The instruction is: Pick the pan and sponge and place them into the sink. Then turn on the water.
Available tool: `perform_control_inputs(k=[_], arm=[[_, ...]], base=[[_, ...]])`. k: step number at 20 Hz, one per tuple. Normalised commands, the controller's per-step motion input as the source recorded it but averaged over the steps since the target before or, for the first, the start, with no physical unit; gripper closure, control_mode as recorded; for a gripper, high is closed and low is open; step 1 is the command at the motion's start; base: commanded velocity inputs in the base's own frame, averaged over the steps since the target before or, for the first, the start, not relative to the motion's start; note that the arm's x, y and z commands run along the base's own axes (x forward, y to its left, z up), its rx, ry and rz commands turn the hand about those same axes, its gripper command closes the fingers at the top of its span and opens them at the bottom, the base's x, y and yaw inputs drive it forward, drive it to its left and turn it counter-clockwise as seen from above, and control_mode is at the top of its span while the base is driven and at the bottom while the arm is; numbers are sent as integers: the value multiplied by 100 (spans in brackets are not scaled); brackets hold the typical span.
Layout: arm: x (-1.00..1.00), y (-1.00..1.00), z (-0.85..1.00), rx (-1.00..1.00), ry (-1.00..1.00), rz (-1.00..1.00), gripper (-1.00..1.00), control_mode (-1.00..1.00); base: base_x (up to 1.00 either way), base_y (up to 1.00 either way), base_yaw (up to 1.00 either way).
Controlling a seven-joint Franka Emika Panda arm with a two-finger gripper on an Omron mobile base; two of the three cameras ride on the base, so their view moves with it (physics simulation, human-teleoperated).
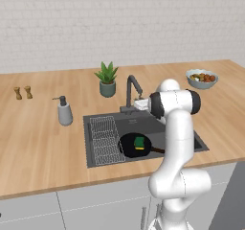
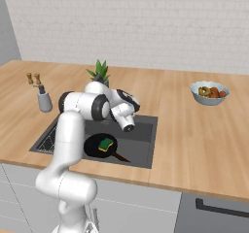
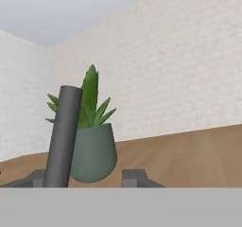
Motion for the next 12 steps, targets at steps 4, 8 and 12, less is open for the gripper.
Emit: perform_control_inputs(k=[4,8,12], arm=[[10,-100,-22,0,9,-8,100,-100],[8,-100,-26,0,10,-7,100,-100],[4,-97,-13,1,9,-5,100,-100]], base=[[0,0,0],[0,0,0],[0,0,0]])
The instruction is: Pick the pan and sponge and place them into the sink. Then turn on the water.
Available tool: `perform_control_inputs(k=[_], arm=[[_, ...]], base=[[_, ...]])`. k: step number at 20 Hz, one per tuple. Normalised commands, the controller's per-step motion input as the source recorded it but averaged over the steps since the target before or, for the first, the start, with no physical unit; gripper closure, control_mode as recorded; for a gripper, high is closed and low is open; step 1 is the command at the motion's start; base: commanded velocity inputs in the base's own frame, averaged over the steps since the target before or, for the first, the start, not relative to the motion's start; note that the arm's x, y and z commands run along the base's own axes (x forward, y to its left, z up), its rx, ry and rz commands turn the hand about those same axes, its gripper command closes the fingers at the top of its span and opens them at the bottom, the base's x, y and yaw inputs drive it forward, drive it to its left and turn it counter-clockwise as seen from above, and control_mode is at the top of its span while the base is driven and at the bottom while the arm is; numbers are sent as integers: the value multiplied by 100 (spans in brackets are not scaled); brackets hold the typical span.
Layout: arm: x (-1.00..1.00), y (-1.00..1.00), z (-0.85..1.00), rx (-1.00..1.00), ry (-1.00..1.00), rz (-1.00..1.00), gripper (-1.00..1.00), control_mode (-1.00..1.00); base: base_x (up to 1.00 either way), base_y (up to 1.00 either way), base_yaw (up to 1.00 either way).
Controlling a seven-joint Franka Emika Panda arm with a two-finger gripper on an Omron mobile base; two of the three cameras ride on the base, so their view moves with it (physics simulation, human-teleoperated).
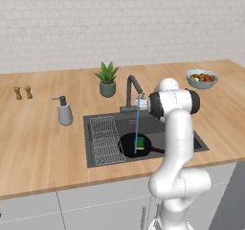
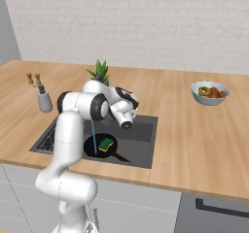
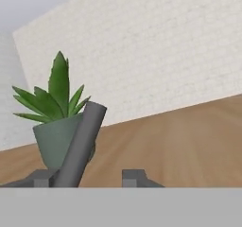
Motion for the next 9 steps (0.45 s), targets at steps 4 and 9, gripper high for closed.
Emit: perform_control_inputs(k=[4,9], arm=[[0,-80,0,6,0,0,100,-100],[-6,-88,11,18,0,0,100,-100]], base=[[0,0,0],[0,0,0]])
